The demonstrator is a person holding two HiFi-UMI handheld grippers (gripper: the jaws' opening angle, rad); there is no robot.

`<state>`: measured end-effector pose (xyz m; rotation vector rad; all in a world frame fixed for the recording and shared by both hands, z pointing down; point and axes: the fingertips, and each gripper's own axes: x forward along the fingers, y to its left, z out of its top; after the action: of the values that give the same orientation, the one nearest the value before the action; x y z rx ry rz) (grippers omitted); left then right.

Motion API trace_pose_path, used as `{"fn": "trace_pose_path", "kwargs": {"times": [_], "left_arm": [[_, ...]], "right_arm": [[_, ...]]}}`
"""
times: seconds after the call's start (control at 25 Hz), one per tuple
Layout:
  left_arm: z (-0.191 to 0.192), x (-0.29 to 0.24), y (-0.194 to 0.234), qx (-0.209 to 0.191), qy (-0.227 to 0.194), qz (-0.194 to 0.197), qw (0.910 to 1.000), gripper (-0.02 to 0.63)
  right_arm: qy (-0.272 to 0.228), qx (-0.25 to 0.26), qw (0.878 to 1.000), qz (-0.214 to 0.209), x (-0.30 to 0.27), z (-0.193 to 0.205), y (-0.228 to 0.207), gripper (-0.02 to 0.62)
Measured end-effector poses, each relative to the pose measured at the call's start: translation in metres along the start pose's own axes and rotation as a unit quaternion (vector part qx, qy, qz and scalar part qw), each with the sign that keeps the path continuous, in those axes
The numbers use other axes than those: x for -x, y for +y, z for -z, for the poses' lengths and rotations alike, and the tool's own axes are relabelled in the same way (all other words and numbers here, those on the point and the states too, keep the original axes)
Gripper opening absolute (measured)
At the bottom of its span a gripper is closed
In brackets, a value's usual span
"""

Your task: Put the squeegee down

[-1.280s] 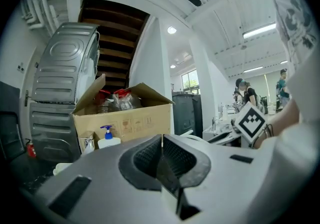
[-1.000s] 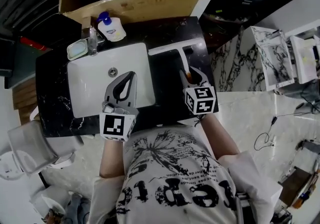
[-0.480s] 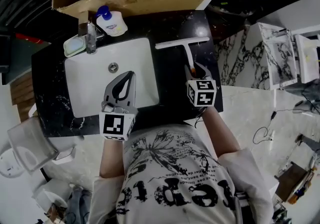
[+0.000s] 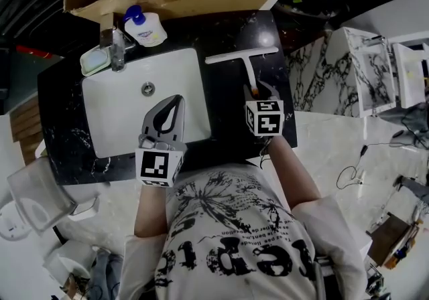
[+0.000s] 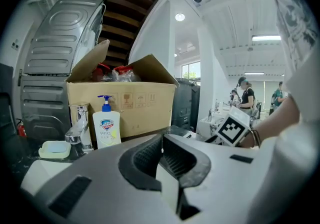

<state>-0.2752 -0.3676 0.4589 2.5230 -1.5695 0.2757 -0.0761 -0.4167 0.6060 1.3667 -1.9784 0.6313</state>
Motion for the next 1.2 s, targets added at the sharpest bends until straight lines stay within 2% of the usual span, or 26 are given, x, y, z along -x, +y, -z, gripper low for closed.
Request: {"fn": "trace_pose_path", "kwargs": {"times": [0.2, 0.32, 0.36, 0.6, 0.8, 1.0, 1.2], "left_arm": [[-0.005, 0.003, -0.002, 0.004, 0.006, 0.006, 1.0000, 0.011], [-0.008, 0.007, 0.000, 0.003, 0.004, 0.004, 1.0000, 0.011], [-0.010, 0.008, 0.002, 0.000, -0.003, 0.001, 1.0000, 0.011], [-0.024, 0.014, 0.004, -0.012, -0.027, -0.004, 0.9995, 0.011], [-0.039, 0.021, 0.004, -0.025, -0.052, -0.008, 0.9983, 0.011], [-0.057, 0.029, 0.008, -0.032, -0.064, -0.016, 0.9973, 0.011], [-0.073, 0.037, 0.015, -0.042, -0.082, -0.024, 0.9954, 0.011]], "right_arm": [[0.000, -0.006, 1.000, 0.016, 0.000, 0.001, -0.004, 0.147], [-0.005, -0.020, 1.000, 0.004, 0.003, -0.003, -0.006, 0.209], [-0.013, -0.024, 1.000, 0.000, 0.006, -0.007, -0.006, 0.206], [-0.090, -0.024, 0.996, -0.016, 0.037, -0.054, 0.000, 0.166], [-0.167, -0.015, 0.985, -0.033, 0.069, -0.091, 0.010, 0.081], [-0.240, 0.011, 0.970, -0.046, 0.104, -0.120, 0.026, -0.005], [-0.310, 0.056, 0.947, -0.064, 0.142, -0.145, 0.048, -0.008]]}}
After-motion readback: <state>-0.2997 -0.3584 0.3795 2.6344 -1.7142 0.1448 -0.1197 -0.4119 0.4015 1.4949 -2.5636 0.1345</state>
